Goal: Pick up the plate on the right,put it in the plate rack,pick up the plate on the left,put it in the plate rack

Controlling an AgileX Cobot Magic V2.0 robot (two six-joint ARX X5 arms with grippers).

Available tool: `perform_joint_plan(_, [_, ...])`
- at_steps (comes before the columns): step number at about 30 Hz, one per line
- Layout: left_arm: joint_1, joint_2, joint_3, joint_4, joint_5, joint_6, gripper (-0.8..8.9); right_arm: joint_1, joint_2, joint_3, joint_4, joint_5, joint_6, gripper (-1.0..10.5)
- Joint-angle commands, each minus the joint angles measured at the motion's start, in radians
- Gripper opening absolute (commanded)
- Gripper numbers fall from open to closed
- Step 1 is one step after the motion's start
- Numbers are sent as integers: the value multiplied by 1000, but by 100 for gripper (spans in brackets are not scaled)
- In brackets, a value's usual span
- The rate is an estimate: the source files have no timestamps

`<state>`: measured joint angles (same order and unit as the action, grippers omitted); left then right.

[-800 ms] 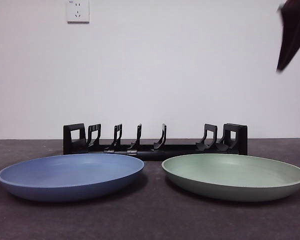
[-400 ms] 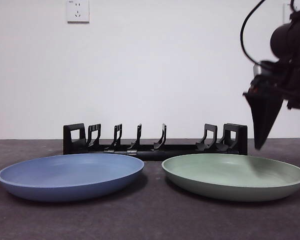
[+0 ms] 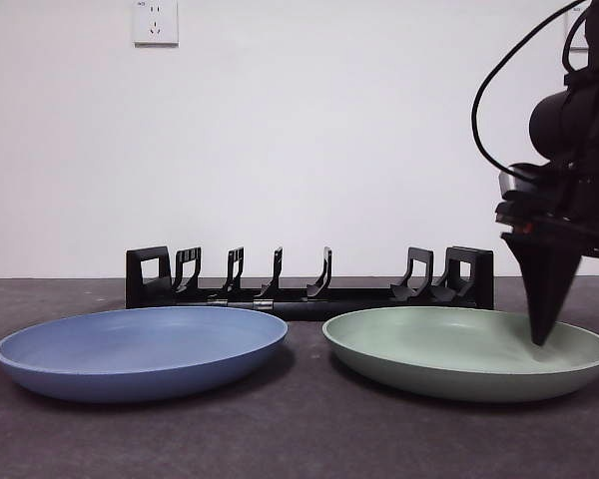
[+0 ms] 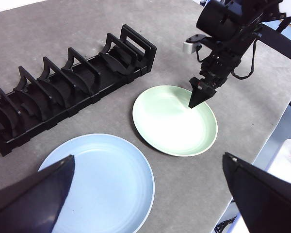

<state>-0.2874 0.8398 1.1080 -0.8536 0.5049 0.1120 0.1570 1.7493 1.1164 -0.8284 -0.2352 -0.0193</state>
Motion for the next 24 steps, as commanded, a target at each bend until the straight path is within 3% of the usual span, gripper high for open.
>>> perform_joint_plan(1, [-2,3,3,2,0,13,669,1,19,0,10,1,-12,112])
perform_joint_plan(5, [-2,7,3,0,0,13,669,1,22,0,26,0,-12,-14])
perform_joint_plan(13, [-36,19,3,-7,0,40,669,1,11,1,45,0,-19,-17])
perform_joint_plan(19, [-124,32,3,-4,-5,166,669,0,-59,53,-44,0,-39,-17])
perform_joint_plan(24, [-237,64,3,2,-21,349,669,0,-137,179,-194,-3,-53,-17])
